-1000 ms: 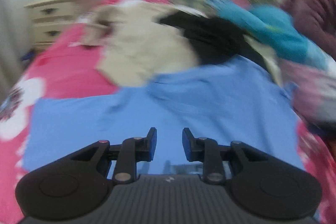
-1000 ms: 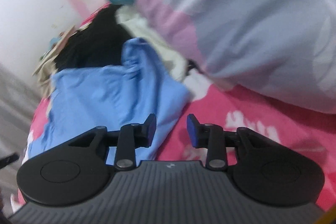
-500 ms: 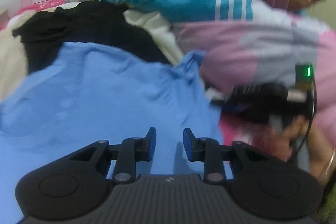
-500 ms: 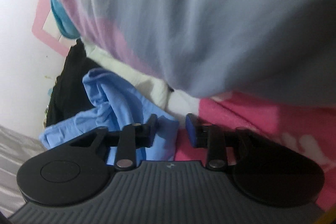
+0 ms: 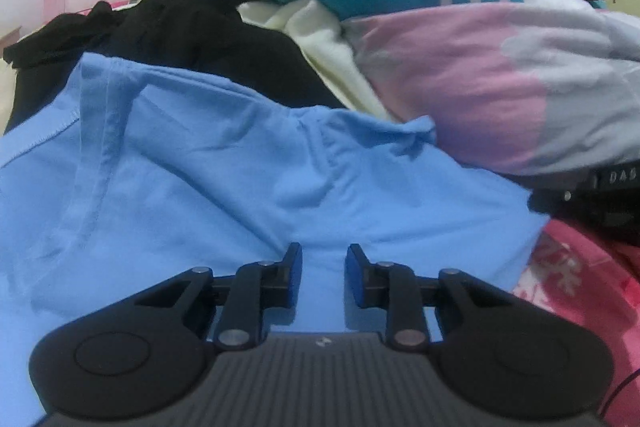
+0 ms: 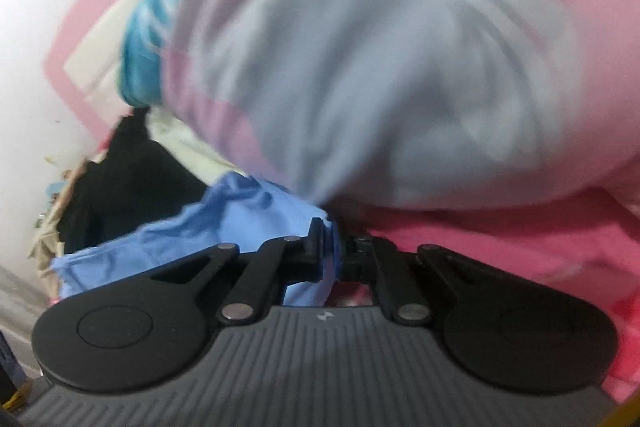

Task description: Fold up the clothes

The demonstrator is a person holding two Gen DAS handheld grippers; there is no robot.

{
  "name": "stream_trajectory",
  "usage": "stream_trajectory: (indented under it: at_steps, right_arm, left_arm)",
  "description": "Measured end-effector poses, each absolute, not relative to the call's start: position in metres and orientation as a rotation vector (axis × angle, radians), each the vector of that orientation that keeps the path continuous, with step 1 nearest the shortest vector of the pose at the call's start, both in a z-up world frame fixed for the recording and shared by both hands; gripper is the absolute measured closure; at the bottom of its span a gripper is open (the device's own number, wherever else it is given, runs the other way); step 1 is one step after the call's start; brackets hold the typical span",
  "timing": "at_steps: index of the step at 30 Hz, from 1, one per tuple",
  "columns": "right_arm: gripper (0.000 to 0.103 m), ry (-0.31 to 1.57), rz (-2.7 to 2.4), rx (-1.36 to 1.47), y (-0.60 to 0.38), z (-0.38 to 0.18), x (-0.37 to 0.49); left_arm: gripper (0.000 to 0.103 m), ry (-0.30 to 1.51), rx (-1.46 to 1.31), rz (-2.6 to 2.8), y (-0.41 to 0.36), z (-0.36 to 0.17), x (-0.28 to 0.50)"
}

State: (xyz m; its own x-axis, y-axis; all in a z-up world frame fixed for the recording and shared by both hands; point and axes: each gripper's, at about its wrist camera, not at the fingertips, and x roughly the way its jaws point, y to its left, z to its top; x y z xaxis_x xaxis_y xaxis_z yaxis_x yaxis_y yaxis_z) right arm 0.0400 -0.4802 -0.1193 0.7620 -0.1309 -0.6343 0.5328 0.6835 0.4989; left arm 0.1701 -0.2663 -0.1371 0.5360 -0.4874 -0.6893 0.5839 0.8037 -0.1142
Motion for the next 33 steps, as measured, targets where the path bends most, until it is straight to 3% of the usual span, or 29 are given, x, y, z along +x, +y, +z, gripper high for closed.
stream_trajectory:
  at_steps: [8,13,16,27,29,30,31,33]
  right_arm:
    - [0.096,0.547,-0.486,0.841,-0.501,-0.128,0.017]
    - [0.095,0.67,-0.319,0.815,-0.486,-0.136,0.026]
    - [0.084,0.732,-0.252,0.757,-0.477,-0.141,0.05]
    - [0.081,0.736,-0.257,0.834,-0.486,-0.144,0.052]
    - [0.081,0.734,-0.258,0.844,-0.488,-0.145,0.052]
    - [0.081,0.731,-0.256,0.837,-0.487,-0.145,0.054]
    - [0.081,0.729,-0.254,0.829,-0.487,-0.145,0.056]
    - [0.085,0.731,-0.237,0.817,-0.486,-0.146,0.063]
  left_arm:
    - [0.077,0.782,0.128,-0.633,-0.266,-0.138,0.177]
    - [0.076,0.768,0.15,-0.642,-0.264,-0.133,0.17]
    - [0.073,0.735,0.179,-0.676,-0.257,-0.126,0.16]
    - [0.073,0.6,0.375,-0.991,-0.29,-0.123,0.097]
    - [0.079,0.593,0.41,-0.991,-0.304,-0.13,0.094]
    - [0.091,0.593,0.418,-0.982,-0.308,-0.134,0.093]
    - [0.096,0.598,0.42,-0.979,-0.311,-0.137,0.094]
    - [0.098,0.599,0.426,-0.975,-0.315,-0.14,0.094]
